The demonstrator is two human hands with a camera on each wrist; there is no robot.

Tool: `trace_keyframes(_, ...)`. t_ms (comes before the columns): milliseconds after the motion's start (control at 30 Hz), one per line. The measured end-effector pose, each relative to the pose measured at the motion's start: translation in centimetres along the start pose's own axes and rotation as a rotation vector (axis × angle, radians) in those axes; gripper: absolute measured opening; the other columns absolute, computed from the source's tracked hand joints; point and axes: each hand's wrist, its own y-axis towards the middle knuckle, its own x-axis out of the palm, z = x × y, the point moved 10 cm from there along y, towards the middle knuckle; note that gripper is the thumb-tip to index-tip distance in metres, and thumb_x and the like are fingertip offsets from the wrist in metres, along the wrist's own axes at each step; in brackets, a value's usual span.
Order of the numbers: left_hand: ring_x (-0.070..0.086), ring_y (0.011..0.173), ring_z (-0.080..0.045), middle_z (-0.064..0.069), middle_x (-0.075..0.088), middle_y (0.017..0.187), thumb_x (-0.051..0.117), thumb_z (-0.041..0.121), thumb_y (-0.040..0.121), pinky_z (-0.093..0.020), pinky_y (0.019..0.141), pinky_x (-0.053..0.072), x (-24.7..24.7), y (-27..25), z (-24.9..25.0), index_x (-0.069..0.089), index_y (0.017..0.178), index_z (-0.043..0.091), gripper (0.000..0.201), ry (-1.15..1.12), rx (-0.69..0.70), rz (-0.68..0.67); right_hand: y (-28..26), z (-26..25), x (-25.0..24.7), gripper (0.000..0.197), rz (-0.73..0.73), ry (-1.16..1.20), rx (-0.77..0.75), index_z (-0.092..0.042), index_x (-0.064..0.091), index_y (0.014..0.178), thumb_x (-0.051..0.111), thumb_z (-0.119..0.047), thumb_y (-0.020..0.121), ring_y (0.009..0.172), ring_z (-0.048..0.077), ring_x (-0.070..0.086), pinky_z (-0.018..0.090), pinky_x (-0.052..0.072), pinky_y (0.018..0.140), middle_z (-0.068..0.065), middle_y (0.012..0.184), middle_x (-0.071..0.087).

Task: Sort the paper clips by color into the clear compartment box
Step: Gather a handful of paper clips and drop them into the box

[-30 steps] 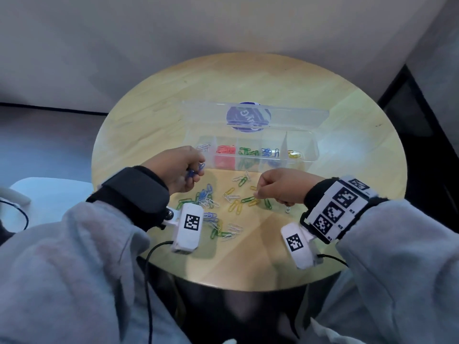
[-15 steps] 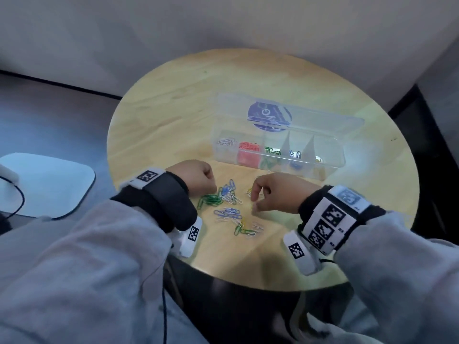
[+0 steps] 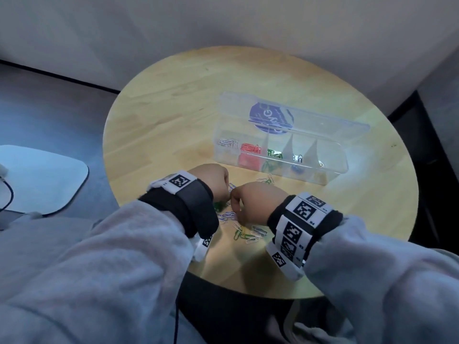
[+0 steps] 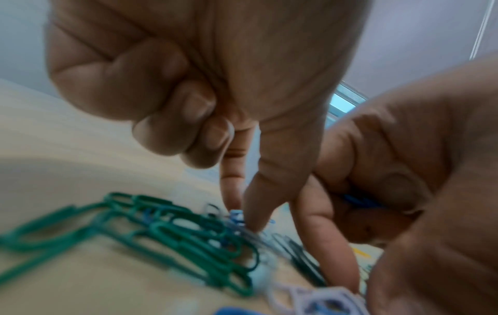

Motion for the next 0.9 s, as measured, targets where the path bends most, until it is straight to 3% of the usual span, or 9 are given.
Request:
trace_keyframes(133,0.055,0.08,-0.019,-0.001,0.065,0.088,0.06,0.016,0.081,-0.023,0.055,0.035,0.2,0.0,-0.2,0.066,0.088,0.018,0.01,-0.017,-0.023,-0.014,-0.4,0.7,-0.1,0.012,0.063,0.016,0.012,-0.023,0.055,0.082,0.057,-0.012,0.081,0.076,0.019,0.049,0.02,0.029,0.048,-0.008,0.07,0.046)
trace_keyframes(300,0.056,0.079,-0.019,-0.005,0.072,0.098,0.063,0.019,0.08,-0.023,0.065,0.039,0.3,-0.1,-0.5,0.07,0.094,0.015,0.016,-0.028,-0.045,-0.014,-0.8,1.4,0.1,0.01,0.045,0.029,0.025,-0.023,0.06,0.091,0.065,-0.022,0.081,0.077,0.018,0.049,0.023,0.033,0.053,-0.01,0.067,0.042)
trace_keyframes(367,0.058,0.08,-0.02,-0.005,0.072,0.098,0.063,0.019,0.08,-0.024,0.067,0.04,0.3,-0.1,-0.6,0.071,0.093,0.013,0.017,-0.028,-0.055,-0.016,-0.8,1.4,0.2,0.009,0.038,0.01,0.023,-0.024,0.061,0.087,0.063,-0.018,0.081,0.077,0.018,0.049,0.023,0.034,0.053,-0.009,0.069,0.046)
trace_keyframes(467,0.056,0.078,-0.022,-0.007,0.07,0.093,0.062,0.02,0.08,-0.025,0.067,0.04,0.6,-0.1,-0.9,0.071,0.093,0.01,0.02,-0.013,-0.07,-0.038,-0.7,1.7,0.3,0.011,0.034,-0.012,0.036,-0.024,0.057,0.081,0.06,-0.014,0.079,0.079,0.019,0.051,0.024,0.038,0.059,-0.005,0.08,0.053)
trace_keyframes(533,0.052,0.075,-0.021,-0.004,0.064,0.085,0.063,0.02,0.079,-0.025,0.067,0.039,0.9,-0.1,-1.2,0.07,0.091,0.011,0.016,-0.027,-0.084,-0.063,-0.8,2.2,0.1,0.01,0.054,-0.007,0.043,-0.025,0.057,0.081,0.061,-0.016,0.078,0.08,0.019,0.052,0.025,0.038,0.061,-0.007,0.078,0.052)
trace_keyframes(633,0.054,0.076,-0.019,-0.002,0.061,0.082,0.065,0.019,0.078,-0.025,0.067,0.04,1.0,-0.1,-1.5,0.071,0.094,0.012,0.019,-0.058,-0.094,-0.086,-1.0,1.9,0.1,0.014,0.058,0.026,-0.009,-0.026,0.06,0.09,0.064,-0.021,0.078,0.077,0.017,0.049,0.026,0.038,0.06,-0.01,0.068,0.045)
trace_keyframes(767,0.055,0.076,-0.019,-0.002,0.062,0.081,0.068,0.019,0.076,-0.025,0.068,0.041,1.1,0.0,-1.4,0.072,0.092,0.011,0.019,-0.081,-0.083,-0.098,-0.9,1.2,0.8,0.016,0.013,0.022,-0.064,-0.026,0.063,0.096,0.066,-0.025,0.08,0.081,0.015,0.049,0.028,0.045,0.071,-0.011,0.077,0.049)
trace_keyframes(900,0.055,0.076,-0.019,-0.001,0.062,0.079,0.071,0.018,0.075,-0.025,0.069,0.042,1.2,0.0,-1.6,0.07,0.085,0.015,0.011,-0.108,-0.078,-0.113,-0.5,2.2,1.0,0.011,-0.01,0.071,-0.03,-0.021,0.063,0.087,0.069,-0.027,0.08,0.076,0.014,0.048,0.025,0.037,0.064,-0.013,0.066,0.045)
